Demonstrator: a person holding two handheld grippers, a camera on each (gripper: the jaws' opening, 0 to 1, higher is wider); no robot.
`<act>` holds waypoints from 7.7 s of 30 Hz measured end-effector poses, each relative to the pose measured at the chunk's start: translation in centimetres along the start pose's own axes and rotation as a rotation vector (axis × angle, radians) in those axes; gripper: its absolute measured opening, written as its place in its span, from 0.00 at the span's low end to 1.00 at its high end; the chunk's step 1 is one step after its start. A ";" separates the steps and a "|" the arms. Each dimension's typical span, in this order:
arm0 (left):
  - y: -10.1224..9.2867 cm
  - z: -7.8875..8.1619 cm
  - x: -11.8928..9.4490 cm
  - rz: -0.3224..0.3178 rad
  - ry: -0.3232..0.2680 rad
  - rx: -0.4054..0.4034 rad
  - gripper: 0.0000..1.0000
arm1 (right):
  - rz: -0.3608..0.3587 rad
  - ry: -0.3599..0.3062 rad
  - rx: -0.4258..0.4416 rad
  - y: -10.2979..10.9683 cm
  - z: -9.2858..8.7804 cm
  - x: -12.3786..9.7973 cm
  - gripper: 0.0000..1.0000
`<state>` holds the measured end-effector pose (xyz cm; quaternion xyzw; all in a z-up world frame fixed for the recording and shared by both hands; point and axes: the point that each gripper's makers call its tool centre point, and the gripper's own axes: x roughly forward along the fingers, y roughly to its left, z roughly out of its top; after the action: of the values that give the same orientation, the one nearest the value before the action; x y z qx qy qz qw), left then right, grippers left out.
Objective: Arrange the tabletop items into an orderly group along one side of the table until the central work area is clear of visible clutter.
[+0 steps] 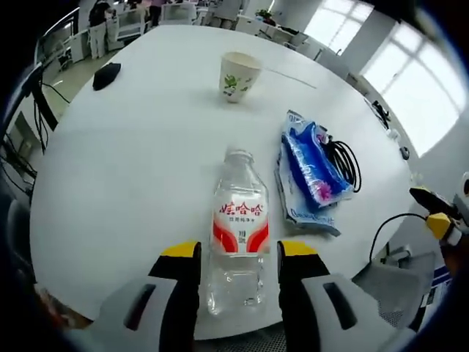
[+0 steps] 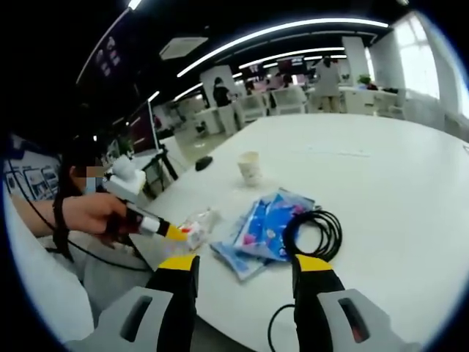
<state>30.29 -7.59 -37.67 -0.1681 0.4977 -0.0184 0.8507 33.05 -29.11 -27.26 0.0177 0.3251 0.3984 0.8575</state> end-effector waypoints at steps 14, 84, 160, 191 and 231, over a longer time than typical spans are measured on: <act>-1.5 1.0 1.9 0.011 0.047 0.026 0.45 | -0.019 0.001 0.005 -0.5 0.1 -0.7 0.52; 2.5 2.6 -4.1 0.118 -0.238 0.079 0.37 | 0.035 0.005 0.010 0.1 0.0 1.1 0.50; 3.2 8.3 -1.9 0.052 -0.341 0.077 0.35 | -0.061 0.012 0.057 -1.6 -0.4 -1.0 0.48; 6.5 18.2 2.7 0.060 -0.364 0.103 0.35 | -0.096 0.034 0.071 -3.2 0.4 -0.8 0.48; 6.8 22.9 5.6 0.103 -0.455 0.080 0.37 | -0.086 0.054 0.081 -2.9 0.2 0.4 0.47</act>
<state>51.77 3.81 -34.20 -0.1087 0.3000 0.0436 0.9467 35.29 -30.74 -28.13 0.0278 0.3645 0.3478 0.8634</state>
